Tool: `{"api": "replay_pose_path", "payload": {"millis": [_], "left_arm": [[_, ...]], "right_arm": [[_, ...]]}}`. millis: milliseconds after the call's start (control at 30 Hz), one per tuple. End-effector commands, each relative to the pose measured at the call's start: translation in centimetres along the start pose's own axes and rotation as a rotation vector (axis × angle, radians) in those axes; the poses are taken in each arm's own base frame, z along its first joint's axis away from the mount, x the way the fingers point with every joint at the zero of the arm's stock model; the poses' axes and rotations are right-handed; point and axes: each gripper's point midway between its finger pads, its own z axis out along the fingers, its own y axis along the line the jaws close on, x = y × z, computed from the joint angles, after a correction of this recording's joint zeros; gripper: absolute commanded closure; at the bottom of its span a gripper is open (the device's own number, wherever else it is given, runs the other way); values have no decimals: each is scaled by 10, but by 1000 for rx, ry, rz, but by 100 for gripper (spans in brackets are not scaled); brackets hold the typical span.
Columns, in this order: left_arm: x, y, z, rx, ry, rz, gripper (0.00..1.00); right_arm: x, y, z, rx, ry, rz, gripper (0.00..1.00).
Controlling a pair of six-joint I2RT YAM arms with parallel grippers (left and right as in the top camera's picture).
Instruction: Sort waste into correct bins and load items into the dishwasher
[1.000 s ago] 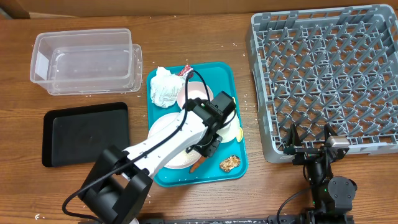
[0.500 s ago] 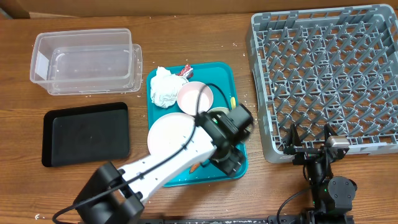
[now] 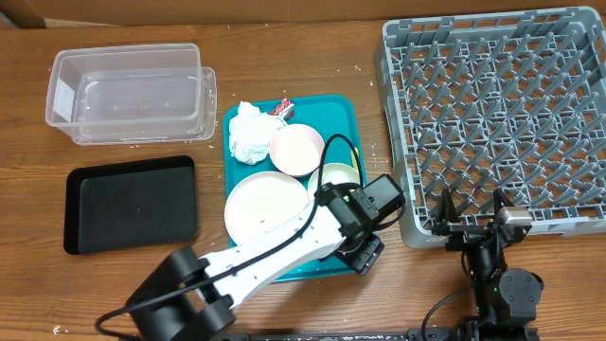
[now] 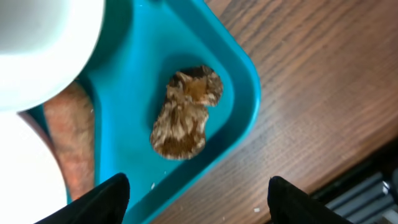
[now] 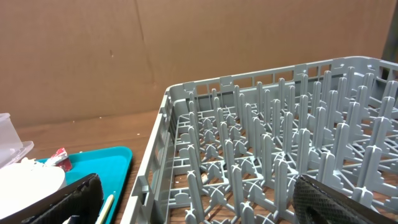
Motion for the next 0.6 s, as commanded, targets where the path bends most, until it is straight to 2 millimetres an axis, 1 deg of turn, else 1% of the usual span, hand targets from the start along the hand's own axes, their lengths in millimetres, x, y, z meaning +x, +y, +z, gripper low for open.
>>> {"api": "replay_pose_path", "payload": {"millis": [0, 67, 133, 200, 267, 367, 500, 567], "left_arm": [[-2, 0, 17, -27, 29, -14, 27], [-2, 2, 23, -37, 38, -14, 28], [-3, 4, 23, -39, 40, -21, 28], [-3, 5, 23, -39, 42, -25, 23], [0, 6, 23, -43, 52, -24, 17], [6, 7, 22, -43, 78, 30, 13], [17, 12, 21, -62, 124, 76, 11], [21, 13, 21, -65, 141, 99, 12]], "right_arm": [[1, 0, 0, -2, -6, -4, 0], [1, 0, 0, -2, -6, -4, 0], [1, 0, 0, -2, -6, -4, 0], [1, 0, 0, -2, -6, -4, 0], [1, 0, 0, -2, -6, -4, 0], [1, 0, 0, -2, -6, -4, 0], [1, 0, 0, -2, -6, -4, 0], [1, 0, 0, -2, -6, -4, 0]]}}
